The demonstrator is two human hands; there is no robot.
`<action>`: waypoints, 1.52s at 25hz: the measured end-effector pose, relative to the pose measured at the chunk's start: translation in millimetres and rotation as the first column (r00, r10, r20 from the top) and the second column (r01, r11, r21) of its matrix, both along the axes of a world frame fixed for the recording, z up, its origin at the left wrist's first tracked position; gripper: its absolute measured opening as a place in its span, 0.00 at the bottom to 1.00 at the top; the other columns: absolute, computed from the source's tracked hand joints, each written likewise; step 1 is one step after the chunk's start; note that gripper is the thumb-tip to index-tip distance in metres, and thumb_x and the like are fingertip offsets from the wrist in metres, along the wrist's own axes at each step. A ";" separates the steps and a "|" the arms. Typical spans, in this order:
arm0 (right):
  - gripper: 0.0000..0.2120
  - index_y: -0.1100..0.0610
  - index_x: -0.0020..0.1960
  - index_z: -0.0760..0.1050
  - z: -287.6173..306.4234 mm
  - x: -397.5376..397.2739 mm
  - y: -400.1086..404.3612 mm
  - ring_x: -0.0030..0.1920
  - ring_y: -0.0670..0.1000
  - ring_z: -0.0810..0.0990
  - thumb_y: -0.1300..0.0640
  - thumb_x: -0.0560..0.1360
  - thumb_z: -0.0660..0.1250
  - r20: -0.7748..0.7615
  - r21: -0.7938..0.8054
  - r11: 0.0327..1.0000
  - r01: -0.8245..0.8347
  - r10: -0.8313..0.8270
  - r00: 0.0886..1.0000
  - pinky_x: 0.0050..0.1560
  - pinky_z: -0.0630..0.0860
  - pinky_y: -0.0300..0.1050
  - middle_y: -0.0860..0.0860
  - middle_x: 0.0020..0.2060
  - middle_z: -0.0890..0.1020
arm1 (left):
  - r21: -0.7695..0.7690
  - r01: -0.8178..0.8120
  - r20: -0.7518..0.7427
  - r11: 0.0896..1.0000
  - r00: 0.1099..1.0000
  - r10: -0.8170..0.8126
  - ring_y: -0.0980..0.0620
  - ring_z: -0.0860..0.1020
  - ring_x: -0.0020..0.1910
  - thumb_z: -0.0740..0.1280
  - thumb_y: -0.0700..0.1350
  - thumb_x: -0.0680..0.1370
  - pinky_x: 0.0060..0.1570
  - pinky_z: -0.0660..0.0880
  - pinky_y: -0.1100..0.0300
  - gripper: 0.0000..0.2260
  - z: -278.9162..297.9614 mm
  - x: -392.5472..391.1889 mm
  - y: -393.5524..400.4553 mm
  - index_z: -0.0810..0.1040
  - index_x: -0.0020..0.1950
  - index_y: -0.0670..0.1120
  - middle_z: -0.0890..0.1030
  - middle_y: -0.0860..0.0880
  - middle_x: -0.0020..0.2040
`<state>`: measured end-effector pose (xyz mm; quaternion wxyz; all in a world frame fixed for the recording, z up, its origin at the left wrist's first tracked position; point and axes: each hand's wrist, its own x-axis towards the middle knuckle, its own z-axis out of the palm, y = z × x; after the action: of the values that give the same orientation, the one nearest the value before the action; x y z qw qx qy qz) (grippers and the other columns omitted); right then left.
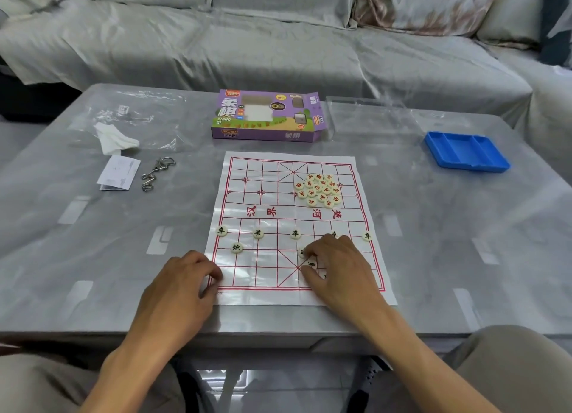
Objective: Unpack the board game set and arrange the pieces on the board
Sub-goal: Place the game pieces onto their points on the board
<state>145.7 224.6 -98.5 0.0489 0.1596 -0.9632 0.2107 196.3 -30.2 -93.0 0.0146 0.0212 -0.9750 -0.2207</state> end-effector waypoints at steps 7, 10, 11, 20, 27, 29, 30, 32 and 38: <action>0.17 0.49 0.61 0.74 3.5 -5.4 -13.5 0.52 0.48 0.71 0.43 0.76 0.63 0.012 0.131 0.991 0.000 -0.002 1.000 0.49 0.67 0.40 0.45 0.53 0.78 | 0.012 0.007 -0.020 1.000 1.000 -0.006 0.59 0.70 0.51 0.68 0.48 0.77 0.43 0.69 0.65 0.05 1.1 3.8 0.0 0.80 0.51 0.55 0.75 0.60 0.54; 0.17 0.46 0.61 0.73 14.2 -1.5 4.5 0.52 0.45 0.70 0.40 0.76 0.63 0.071 0.059 0.998 0.009 -0.014 0.997 0.49 0.66 0.38 0.42 0.53 0.78 | 0.008 0.015 -0.040 1.000 0.999 -0.015 0.60 0.69 0.50 0.67 0.48 0.77 0.42 0.66 0.66 0.05 0.0 4.5 0.4 0.80 0.52 0.54 0.74 0.60 0.54; 0.17 0.46 0.61 0.73 18.2 -0.7 16.1 0.52 0.44 0.70 0.40 0.76 0.64 0.083 0.032 0.998 0.054 -0.057 0.995 0.48 0.66 0.38 0.41 0.52 0.78 | 0.010 0.014 -0.036 1.000 0.999 -0.014 0.60 0.68 0.50 0.67 0.48 0.77 0.42 0.66 0.66 0.05 -0.7 4.2 0.4 0.80 0.52 0.54 0.74 0.60 0.54; 0.14 0.49 0.59 0.77 8.9 -0.2 36.7 0.53 0.45 0.71 0.45 0.77 0.63 0.079 0.092 0.989 0.115 -0.122 0.989 0.47 0.68 0.40 0.42 0.49 0.79 | 0.002 0.000 -0.027 1.000 1.000 0.000 0.59 0.69 0.51 0.67 0.47 0.77 0.43 0.69 0.64 0.05 0.4 3.6 2.2 0.80 0.52 0.54 0.74 0.60 0.55; 0.13 0.48 0.57 0.78 4.0 3.6 35.0 0.53 0.48 0.72 0.46 0.76 0.63 0.023 0.117 0.988 0.105 -0.108 0.994 0.47 0.68 0.39 0.44 0.50 0.78 | -0.011 -0.001 -0.024 1.000 1.000 0.001 0.57 0.70 0.52 0.67 0.47 0.77 0.42 0.68 0.63 0.05 1.8 3.5 2.1 0.80 0.51 0.54 0.75 0.59 0.55; 0.12 0.49 0.55 0.80 1.3 5.7 31.0 0.52 0.49 0.73 0.46 0.76 0.65 0.003 0.104 0.991 0.086 -0.087 0.996 0.46 0.69 0.40 0.44 0.48 0.78 | -0.012 0.000 -0.023 1.000 1.000 0.000 0.57 0.70 0.52 0.67 0.47 0.77 0.42 0.68 0.63 0.05 1.9 3.5 2.1 0.80 0.51 0.54 0.75 0.59 0.55; 0.12 0.49 0.55 0.80 0.5 6.4 28.7 0.51 0.49 0.74 0.46 0.75 0.66 -0.017 0.090 0.992 0.085 -0.084 0.996 0.46 0.69 0.40 0.44 0.48 0.78 | -0.011 0.000 -0.024 1.000 1.000 0.000 0.57 0.70 0.52 0.67 0.47 0.77 0.42 0.68 0.63 0.05 1.9 3.7 1.7 0.80 0.51 0.54 0.75 0.59 0.55; 0.14 0.50 0.54 0.79 -1.7 6.6 23.9 0.50 0.50 0.74 0.43 0.74 0.67 -0.068 0.090 0.993 0.082 -0.075 0.995 0.47 0.71 0.42 0.45 0.47 0.79 | -0.008 -0.001 -0.025 1.000 1.000 0.001 0.58 0.69 0.52 0.67 0.47 0.77 0.42 0.68 0.63 0.05 2.2 3.7 1.8 0.80 0.52 0.54 0.74 0.59 0.55; 0.18 0.48 0.63 0.74 -6.3 1.0 2.9 0.51 0.50 0.73 0.47 0.74 0.65 -0.055 0.103 0.993 -0.057 0.063 0.996 0.52 0.73 0.46 0.43 0.55 0.79 | -0.014 0.000 -0.023 1.000 1.000 0.000 0.57 0.69 0.53 0.66 0.47 0.77 0.42 0.68 0.64 0.05 2.2 3.8 2.5 0.79 0.52 0.54 0.74 0.59 0.55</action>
<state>146.7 227.5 -104.8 0.0627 0.1967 -0.9656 0.1581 200.1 -27.6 -90.8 0.0260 0.0186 -0.9763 -0.2140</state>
